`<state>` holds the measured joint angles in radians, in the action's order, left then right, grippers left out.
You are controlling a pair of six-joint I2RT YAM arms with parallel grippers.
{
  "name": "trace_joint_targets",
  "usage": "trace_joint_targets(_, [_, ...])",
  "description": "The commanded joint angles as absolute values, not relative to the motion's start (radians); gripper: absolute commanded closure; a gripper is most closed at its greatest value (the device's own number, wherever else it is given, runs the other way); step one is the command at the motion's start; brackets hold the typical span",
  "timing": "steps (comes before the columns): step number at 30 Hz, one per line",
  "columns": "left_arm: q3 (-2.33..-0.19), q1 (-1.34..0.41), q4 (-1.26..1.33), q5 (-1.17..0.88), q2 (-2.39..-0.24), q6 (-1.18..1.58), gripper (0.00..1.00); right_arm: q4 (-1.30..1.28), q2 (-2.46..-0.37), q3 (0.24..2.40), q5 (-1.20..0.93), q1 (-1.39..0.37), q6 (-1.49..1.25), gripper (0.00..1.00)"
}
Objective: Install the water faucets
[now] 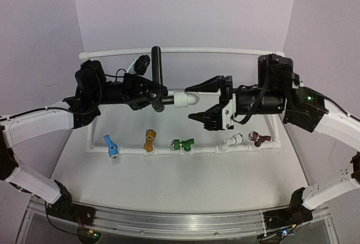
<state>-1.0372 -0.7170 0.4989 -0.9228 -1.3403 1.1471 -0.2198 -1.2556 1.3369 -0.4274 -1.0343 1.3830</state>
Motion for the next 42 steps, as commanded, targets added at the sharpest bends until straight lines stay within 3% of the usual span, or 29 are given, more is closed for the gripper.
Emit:
trace_joint_targets(1, [-1.049, -0.717, 0.623, -0.909, -1.277, 1.047, 1.00, -0.161, -1.265, 1.344, -0.423, -1.042, 1.276, 0.50])
trace_joint_targets(7, [-1.078, -0.722, 0.613, -0.958, -1.269, 0.928, 1.00, -0.160, -1.301, 1.396, -0.383, -1.044, 1.081, 0.59])
trace_joint_targets(18, [-1.097, -0.727, 0.665, -1.006, -1.294, 0.926, 1.00, -0.136, -1.307, 1.362, -0.339, -1.044, 1.114, 0.58])
trace_joint_targets(23, [-1.089, -0.728, 0.661, -0.982, -1.280, 0.867, 1.00, -0.138, -1.310, 1.365, -0.355, -1.045, 1.054, 0.78])
trace_joint_targets(35, [-1.056, -0.745, 0.379, -0.859, -1.171, 0.247, 1.00, -0.365, -1.416, 1.557, -0.536, -1.038, 0.389, 0.99])
trace_joint_targets(42, [-1.044, -0.749, 0.264, -0.784, -1.150, 0.018, 1.00, -0.487, -1.520, 1.686, -0.817, -0.973, 0.117, 1.00])
